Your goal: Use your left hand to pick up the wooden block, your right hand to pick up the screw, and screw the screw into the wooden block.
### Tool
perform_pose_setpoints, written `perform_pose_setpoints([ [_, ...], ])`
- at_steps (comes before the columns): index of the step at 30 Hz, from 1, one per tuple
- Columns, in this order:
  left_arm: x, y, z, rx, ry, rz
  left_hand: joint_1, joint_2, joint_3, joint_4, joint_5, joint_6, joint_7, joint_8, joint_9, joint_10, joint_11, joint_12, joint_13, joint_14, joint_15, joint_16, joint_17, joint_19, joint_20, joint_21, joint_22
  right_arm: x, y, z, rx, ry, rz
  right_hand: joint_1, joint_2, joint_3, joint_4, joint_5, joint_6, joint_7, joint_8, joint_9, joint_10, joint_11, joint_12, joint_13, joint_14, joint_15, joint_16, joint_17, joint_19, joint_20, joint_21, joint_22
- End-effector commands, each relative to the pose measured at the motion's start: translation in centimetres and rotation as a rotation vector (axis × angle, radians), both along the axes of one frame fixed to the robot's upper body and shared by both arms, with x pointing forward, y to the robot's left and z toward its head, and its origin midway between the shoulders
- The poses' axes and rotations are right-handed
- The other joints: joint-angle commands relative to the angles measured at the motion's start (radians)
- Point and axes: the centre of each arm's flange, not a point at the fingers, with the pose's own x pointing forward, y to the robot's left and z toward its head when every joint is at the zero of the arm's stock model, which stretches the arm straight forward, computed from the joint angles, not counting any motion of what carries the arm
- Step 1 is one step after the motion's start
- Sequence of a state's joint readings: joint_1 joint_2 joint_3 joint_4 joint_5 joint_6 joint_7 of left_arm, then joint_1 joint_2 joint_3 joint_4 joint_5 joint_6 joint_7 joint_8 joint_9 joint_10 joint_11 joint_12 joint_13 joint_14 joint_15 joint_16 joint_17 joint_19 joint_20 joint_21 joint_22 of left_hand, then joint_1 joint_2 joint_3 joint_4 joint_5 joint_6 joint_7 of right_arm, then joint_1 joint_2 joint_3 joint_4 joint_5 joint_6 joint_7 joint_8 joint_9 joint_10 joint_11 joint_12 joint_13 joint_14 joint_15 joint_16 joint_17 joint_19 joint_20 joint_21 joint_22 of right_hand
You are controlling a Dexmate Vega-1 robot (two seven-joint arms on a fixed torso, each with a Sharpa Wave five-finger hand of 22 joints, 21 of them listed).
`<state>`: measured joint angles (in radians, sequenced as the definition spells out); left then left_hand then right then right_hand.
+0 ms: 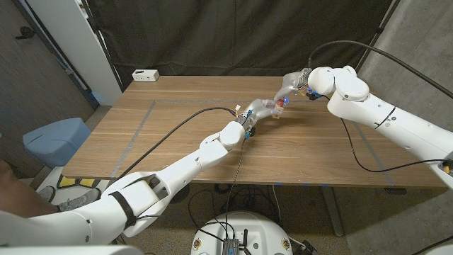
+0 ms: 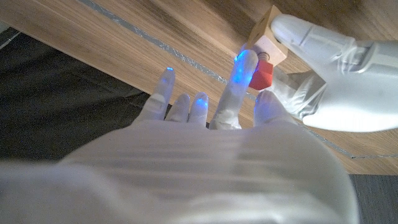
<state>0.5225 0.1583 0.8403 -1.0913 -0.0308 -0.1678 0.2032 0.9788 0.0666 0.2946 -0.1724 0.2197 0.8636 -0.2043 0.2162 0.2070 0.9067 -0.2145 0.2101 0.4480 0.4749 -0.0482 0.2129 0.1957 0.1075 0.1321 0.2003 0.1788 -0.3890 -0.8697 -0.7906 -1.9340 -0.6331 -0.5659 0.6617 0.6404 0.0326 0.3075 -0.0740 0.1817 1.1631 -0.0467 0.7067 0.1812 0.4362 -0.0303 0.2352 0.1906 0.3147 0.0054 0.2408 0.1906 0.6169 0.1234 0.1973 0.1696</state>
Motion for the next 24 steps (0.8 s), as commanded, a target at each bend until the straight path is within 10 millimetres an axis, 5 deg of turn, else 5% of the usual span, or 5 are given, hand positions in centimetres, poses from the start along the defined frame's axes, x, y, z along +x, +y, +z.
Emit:
perform_pose_setpoints([
  [1,0.05,0.01,0.09,0.002,0.0,-0.009,-0.005,0.046,0.03,0.023,0.01,0.033,0.025,0.01,0.001,0.01,-0.005,0.021,0.102,0.006,-0.08,-0.005,0.002,0.004,0.006,0.006,0.004,-0.14,0.1,0.0,-0.008,-0.013,-0.024,-0.041,-0.009,-0.018,0.011,0.005,-0.003,0.005,-0.015,0.0,0.009,0.004,-0.006,0.002,0.012,0.002,0.001,0.003,0.008,0.0,-0.002,0.003],
  [5,0.03,-0.07,0.13,0.004,-0.001,-0.011,-0.006,0.044,0.031,0.022,0.01,0.035,0.026,0.01,0.001,0.011,-0.005,0.022,0.102,0.007,-0.08,-0.005,0.002,0.004,0.005,0.006,0.004,-0.37,0.09,0.06,-0.023,-0.01,-0.044,-0.097,-0.02,-0.043,0.031,0.005,-0.048,0.006,-0.051,0.0,0.001,0.037,-0.019,0.002,0.004,0.01,-0.008,0.005,-0.005,0.009,-0.007,0.003],
  [15,-0.09,-0.16,0.08,0.003,-0.002,-0.011,-0.009,0.045,0.034,0.023,0.011,0.031,0.027,0.009,0.001,0.009,-0.005,0.021,0.102,0.007,-0.08,-0.005,0.002,0.002,0.006,0.005,0.004,-0.61,-0.06,0.05,-0.042,0.022,-0.052,-0.157,-0.049,-0.075,0.043,0.013,-0.145,0.022,-0.115,0.005,-0.036,0.061,-0.04,0.005,-0.016,0.037,-0.028,0.003,-0.026,0.023,-0.011,0.003],
  [24,-0.24,-0.31,-0.07,0.004,0.001,-0.012,-0.011,0.045,0.036,0.024,0.011,0.03,0.026,0.008,0.001,0.009,-0.005,0.021,0.102,0.007,-0.08,-0.005,0.002,0.001,0.005,0.005,0.004,-1.11,-0.54,0.11,-0.034,0.054,-0.032,-0.149,-0.053,-0.074,0.019,0.027,-0.323,0.026,-0.202,0.017,-0.111,0.084,-0.054,0.008,-0.063,0.082,-0.05,-0.001,-0.055,0.049,-0.012,0.003],
])
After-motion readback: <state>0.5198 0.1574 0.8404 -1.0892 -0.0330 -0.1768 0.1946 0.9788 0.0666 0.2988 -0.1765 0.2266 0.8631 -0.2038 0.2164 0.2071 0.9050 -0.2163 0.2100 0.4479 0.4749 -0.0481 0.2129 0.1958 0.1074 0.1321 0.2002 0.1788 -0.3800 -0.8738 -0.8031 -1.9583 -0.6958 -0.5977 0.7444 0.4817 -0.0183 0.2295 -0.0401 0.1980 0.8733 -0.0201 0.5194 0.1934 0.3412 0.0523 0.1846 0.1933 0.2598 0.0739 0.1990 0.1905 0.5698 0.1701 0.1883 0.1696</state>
